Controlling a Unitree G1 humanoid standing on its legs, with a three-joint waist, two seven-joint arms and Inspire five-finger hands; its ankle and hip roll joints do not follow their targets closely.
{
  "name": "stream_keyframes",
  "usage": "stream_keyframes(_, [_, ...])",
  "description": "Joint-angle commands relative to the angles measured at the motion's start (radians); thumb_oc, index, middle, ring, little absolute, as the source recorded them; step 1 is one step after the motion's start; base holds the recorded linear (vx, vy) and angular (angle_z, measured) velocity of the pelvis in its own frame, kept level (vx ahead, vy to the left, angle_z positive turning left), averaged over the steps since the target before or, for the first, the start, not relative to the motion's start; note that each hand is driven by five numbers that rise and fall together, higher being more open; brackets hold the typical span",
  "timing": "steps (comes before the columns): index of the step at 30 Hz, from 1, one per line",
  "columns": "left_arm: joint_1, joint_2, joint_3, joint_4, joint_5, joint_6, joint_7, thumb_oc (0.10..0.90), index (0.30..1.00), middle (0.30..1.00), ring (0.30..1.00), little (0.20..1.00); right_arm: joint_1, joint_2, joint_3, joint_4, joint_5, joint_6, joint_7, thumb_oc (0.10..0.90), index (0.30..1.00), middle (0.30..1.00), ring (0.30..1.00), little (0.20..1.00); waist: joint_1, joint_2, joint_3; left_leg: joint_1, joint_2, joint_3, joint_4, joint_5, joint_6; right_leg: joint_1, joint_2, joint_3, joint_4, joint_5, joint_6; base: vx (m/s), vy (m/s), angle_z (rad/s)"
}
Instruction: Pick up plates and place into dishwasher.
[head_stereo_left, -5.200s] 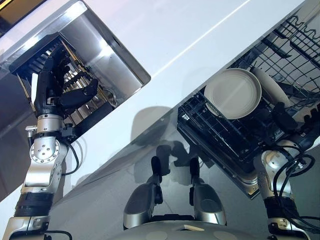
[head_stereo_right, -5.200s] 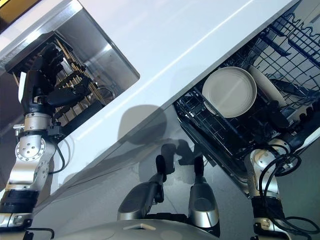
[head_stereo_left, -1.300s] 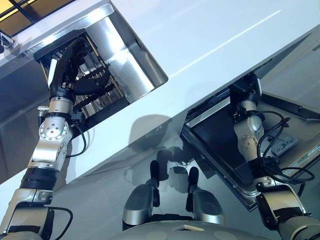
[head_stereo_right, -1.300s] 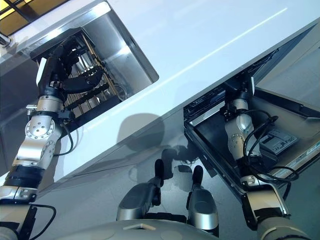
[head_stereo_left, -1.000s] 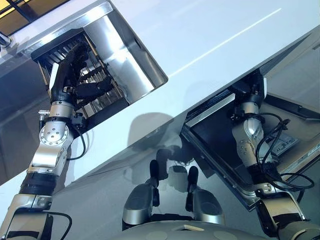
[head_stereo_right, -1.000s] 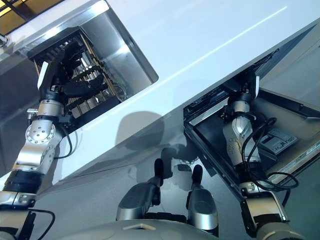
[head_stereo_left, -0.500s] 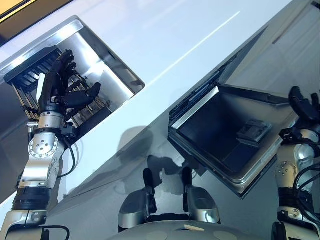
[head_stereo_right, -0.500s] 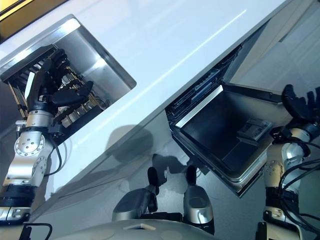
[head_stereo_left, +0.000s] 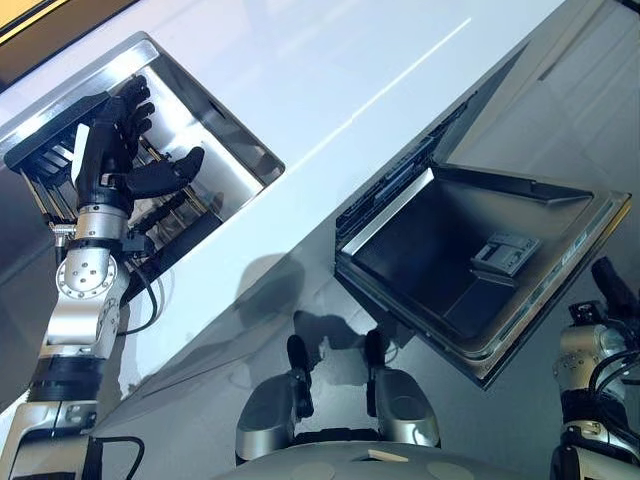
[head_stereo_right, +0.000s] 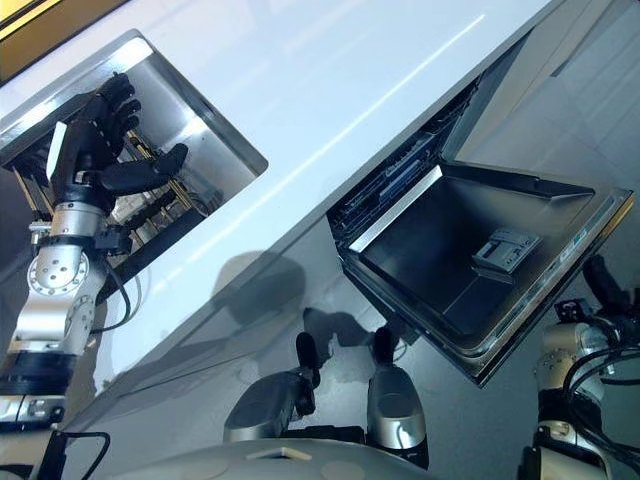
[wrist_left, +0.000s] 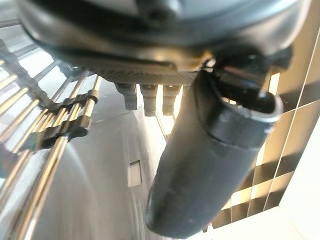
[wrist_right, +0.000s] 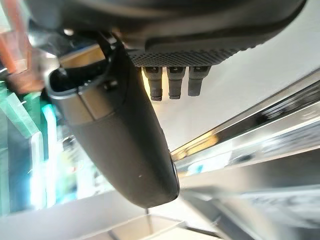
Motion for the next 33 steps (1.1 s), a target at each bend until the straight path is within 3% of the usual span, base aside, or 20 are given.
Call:
stream_keyframes(1, [-0.098,0.094,0.027,-0.012,-0.027,-0.158,0.068,0.800,0.900,0.900,0.900,0.900,-0.033,-0.110,0.014,0.001,0.103,-0.082,0.088,0.800,0.900,0.900,0.900,0.900,0.001,0.004,-0.002,-0.128,-0.052,0.025,0.292,-0.186,0.057,-0.144,-0.012,-0.047,0.295,-0.126,-0.046,-0.26,0.054,-0.07])
stream_keyframes(5, [-0.171,0.092,0.011,-0.011,-0.073,-0.166,0.104,0.800,0.900,0.900,0.900,0.900,-0.076,-0.127,0.024,0.073,0.144,-0.081,0.076,0.800,0.900,0.900,0.900,0.900,-0.007,0.024,0.028,-0.210,-0.061,0.028,0.394,-0.227,0.068,-0.254,-0.027,-0.043,0.447,-0.185,-0.068,-0.17,0.090,-0.05])
stream_keyframes(9, [-0.205,0.065,0.019,-0.021,-0.079,-0.162,0.117,0.800,0.900,0.900,0.900,0.900,-0.083,-0.142,0.031,0.120,0.191,-0.065,0.178,0.800,0.900,0.900,0.900,0.900,-0.017,0.050,0.037,-0.243,-0.073,0.022,0.447,-0.250,0.073,-0.314,-0.037,-0.031,0.532,-0.222,-0.086,-0.03,0.108,0.04])
stream_keyframes(11, [-0.209,0.058,0.036,-0.031,-0.090,-0.161,0.124,0.800,0.900,0.900,0.900,0.900,-0.072,-0.140,0.052,0.114,0.231,-0.039,0.302,0.800,0.900,0.900,0.900,0.900,-0.023,0.065,0.037,-0.261,-0.083,0.018,0.455,-0.251,0.075,-0.351,-0.036,-0.020,0.555,-0.229,-0.093,-0.03,0.102,-0.05])
stream_keyframes(16, [-0.202,0.081,0.093,-0.047,-0.115,-0.171,0.120,0.800,0.900,0.900,0.900,0.900,-0.042,-0.130,0.088,0.098,0.257,0.104,0.595,0.800,0.900,0.900,0.900,0.900,-0.037,0.080,0.037,-0.303,-0.093,0.019,0.452,-0.240,0.070,-0.415,-0.024,0.011,0.544,-0.209,-0.092,-0.05,0.042,-0.06])
stream_keyframes(22, [-0.204,0.098,0.154,-0.058,-0.239,-0.191,0.121,0.800,0.900,0.900,0.900,0.900,-0.050,-0.140,0.142,0.110,0.232,0.203,0.814,0.800,0.900,0.900,0.900,0.900,-0.019,0.091,0.037,-0.351,-0.096,0.019,0.442,-0.224,0.065,-0.466,-0.020,0.008,0.544,-0.199,-0.089,-0.06,-0.014,-0.06])
stream_keyframes(25, [-0.179,0.097,0.170,-0.065,-0.234,-0.194,0.110,0.800,0.900,0.900,0.900,0.900,-0.059,-0.121,0.176,0.007,0.302,0.248,1.006,0.800,0.900,0.900,0.900,0.900,-0.011,0.095,0.037,-0.357,-0.100,0.011,0.426,-0.214,0.064,-0.474,-0.018,0.009,0.535,-0.191,-0.084,-0.01,-0.010,-0.06])
stream_keyframes(29, [-0.170,0.105,0.163,-0.063,-0.206,-0.195,0.118,0.800,0.900,0.900,0.900,0.900,-0.063,-0.084,0.234,-0.164,0.292,0.282,1.129,0.800,0.900,0.900,0.900,0.900,-0.010,0.093,0.037,-0.361,-0.102,0.008,0.399,-0.199,0.065,-0.480,-0.009,0.015,0.505,-0.172,-0.070,-0.01,-0.005,-0.02])
stream_keyframes(33, [-0.186,0.130,0.144,-0.057,-0.201,-0.196,0.123,0.800,0.900,0.900,0.900,0.900,-0.104,-0.080,0.301,-0.329,0.237,0.312,1.145,0.800,0.900,0.900,0.900,0.900,-0.003,0.086,0.037,-0.367,-0.101,0.008,0.389,-0.193,0.067,-0.480,-0.004,0.014,0.483,-0.158,-0.062,-0.02,-0.016,-0.07])
